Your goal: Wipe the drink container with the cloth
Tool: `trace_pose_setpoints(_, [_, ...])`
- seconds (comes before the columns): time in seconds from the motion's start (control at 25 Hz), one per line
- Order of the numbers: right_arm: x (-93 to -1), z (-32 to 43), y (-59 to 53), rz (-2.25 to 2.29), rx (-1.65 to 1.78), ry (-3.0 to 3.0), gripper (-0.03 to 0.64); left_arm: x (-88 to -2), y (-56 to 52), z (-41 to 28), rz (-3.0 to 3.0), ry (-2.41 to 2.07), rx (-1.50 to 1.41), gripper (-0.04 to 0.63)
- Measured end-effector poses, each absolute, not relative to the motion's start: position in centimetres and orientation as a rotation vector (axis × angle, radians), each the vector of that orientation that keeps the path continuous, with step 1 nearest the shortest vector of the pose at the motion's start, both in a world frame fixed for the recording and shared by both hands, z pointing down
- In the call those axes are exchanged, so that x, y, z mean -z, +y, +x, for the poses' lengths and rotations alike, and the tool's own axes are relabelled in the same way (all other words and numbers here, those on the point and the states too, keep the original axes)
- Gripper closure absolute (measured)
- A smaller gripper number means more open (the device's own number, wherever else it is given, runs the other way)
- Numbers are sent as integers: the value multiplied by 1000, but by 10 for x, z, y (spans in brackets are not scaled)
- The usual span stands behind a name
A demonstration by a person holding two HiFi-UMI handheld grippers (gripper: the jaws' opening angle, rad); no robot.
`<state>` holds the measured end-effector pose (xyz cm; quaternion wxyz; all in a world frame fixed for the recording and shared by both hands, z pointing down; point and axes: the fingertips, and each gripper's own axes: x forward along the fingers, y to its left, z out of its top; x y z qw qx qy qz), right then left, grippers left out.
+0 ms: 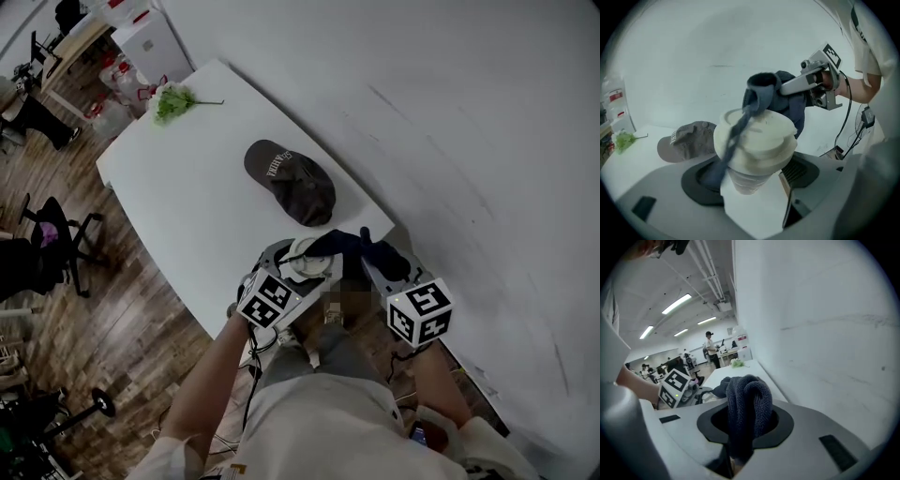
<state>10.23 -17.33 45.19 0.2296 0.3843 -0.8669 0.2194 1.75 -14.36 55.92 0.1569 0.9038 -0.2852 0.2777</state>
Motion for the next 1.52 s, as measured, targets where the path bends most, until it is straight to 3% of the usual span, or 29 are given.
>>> trace_pose_setpoints(0.16, [-466,124,-177,1085,-410,-2310,518,-542,-149,18,2641,-782,-801,201])
trace_pose_setpoints(0.32, [-508,92,-159,747,-389,-2321,515,-541,-152,15,2647,-786,-816,201])
trace_pose_setpoints(0.68, [-546,39,-143,264,17,-2255,511,-543,-149,15,2629,-752,-839,201])
trace_pose_setpoints(1.16, [-649,35,-158,122,-79,-2144,509,-545,-150,17,2655,-760,-821,201])
trace_pose_setpoints(1.52, [-595,41,-129,78,-29,-2144,509,-545,-149,16,2649,-768,-795,201])
